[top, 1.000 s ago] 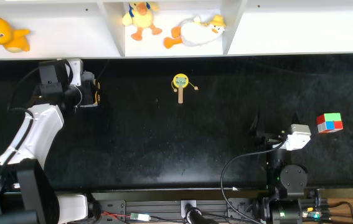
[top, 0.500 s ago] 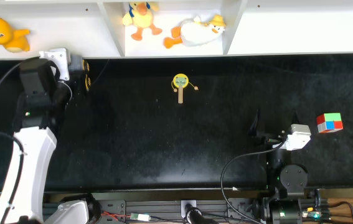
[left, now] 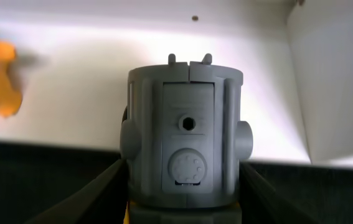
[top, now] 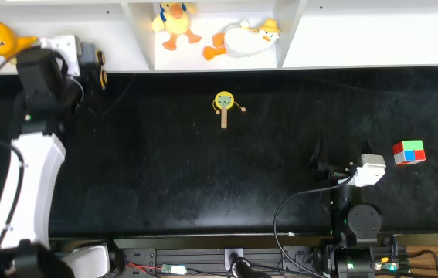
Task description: Store Toys
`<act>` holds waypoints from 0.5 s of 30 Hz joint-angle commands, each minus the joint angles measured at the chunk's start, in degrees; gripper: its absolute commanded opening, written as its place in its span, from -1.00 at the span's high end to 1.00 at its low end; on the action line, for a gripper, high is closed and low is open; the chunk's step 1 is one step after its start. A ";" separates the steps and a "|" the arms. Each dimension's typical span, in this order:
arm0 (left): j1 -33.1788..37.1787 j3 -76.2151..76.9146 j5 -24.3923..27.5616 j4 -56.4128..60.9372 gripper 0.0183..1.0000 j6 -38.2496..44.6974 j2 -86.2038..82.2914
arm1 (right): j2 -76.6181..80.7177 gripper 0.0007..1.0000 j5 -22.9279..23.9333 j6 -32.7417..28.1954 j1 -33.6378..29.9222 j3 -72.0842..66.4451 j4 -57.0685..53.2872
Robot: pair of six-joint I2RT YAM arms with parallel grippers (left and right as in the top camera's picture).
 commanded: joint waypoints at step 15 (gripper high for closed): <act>-1.66 11.47 2.36 6.12 0.39 -1.07 15.19 | -0.59 -0.99 -0.39 0.24 0.02 -0.79 0.26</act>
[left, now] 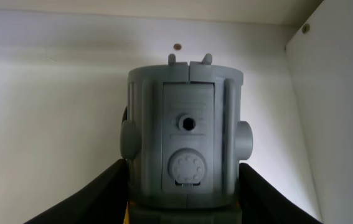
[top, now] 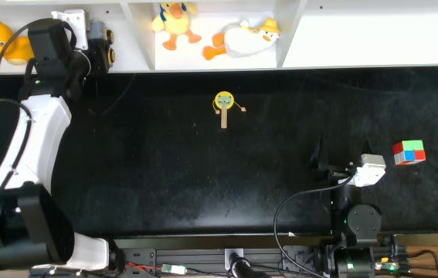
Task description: Store Toys
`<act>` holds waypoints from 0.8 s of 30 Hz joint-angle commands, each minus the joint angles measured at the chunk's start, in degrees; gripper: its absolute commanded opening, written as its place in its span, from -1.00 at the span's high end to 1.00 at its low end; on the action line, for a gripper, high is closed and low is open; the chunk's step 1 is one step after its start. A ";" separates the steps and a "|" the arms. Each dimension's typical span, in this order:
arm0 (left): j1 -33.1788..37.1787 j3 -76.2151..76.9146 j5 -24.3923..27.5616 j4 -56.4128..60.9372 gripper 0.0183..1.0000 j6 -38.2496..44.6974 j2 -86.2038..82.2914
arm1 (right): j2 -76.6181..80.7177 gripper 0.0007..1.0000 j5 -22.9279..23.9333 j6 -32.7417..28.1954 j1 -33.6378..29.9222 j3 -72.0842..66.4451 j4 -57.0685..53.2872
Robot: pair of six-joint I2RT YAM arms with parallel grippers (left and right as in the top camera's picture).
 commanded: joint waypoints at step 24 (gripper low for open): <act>0.20 4.96 0.57 0.92 -1.00 -1.46 6.10 | -0.59 -0.99 -0.39 0.24 0.04 -0.79 0.24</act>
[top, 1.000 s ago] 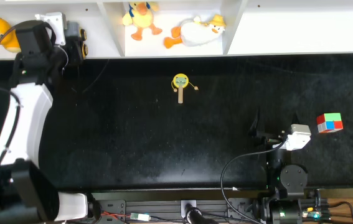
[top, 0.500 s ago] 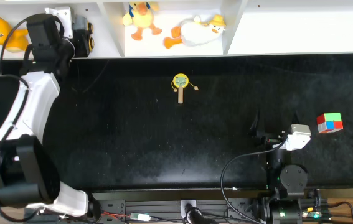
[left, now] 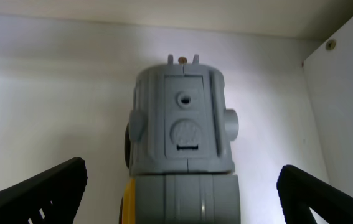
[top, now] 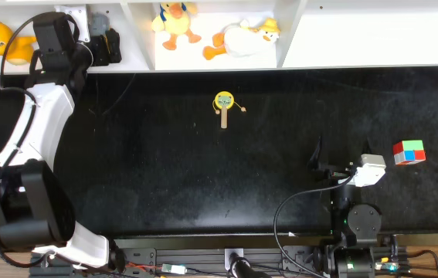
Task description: Store Toys
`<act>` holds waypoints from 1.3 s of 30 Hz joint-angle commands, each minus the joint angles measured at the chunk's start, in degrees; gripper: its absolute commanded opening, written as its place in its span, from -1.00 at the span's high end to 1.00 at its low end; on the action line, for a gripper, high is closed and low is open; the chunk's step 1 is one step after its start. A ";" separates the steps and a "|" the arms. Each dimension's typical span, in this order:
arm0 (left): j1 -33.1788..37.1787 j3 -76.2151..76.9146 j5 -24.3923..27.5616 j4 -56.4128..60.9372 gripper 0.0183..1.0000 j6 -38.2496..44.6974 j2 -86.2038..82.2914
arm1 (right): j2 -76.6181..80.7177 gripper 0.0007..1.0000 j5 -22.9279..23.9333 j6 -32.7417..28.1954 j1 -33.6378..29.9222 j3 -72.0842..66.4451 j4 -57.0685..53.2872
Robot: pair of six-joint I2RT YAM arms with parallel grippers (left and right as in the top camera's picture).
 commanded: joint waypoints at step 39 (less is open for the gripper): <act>-3.72 -61.96 -6.56 5.55 -1.00 4.37 -93.53 | -0.59 -0.99 -0.39 0.24 0.02 -0.79 0.24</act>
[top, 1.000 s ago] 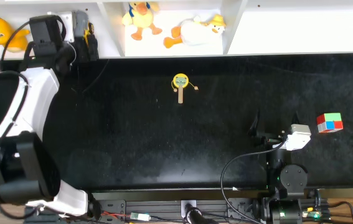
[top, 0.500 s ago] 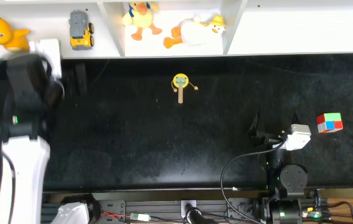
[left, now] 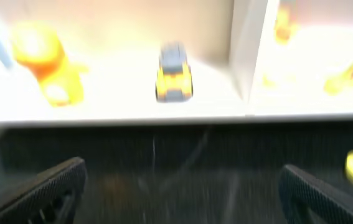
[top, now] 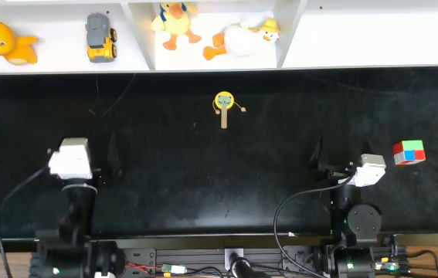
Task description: Store Toys
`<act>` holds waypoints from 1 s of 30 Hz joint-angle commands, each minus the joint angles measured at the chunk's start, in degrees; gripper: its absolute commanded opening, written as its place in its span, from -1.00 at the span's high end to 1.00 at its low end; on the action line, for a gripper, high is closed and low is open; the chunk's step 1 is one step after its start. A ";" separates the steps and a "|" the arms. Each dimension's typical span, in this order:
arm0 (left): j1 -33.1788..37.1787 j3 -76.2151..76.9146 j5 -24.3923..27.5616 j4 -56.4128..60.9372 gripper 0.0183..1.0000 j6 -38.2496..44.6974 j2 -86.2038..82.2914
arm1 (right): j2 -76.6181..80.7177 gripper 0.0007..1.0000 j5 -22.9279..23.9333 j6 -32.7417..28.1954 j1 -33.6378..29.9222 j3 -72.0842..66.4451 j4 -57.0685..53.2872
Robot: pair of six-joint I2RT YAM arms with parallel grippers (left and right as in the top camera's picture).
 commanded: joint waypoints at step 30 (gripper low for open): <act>0.00 -16.22 -1.01 3.52 -1.00 7.15 -13.35 | -0.59 -0.99 -0.42 0.26 0.02 -0.79 0.26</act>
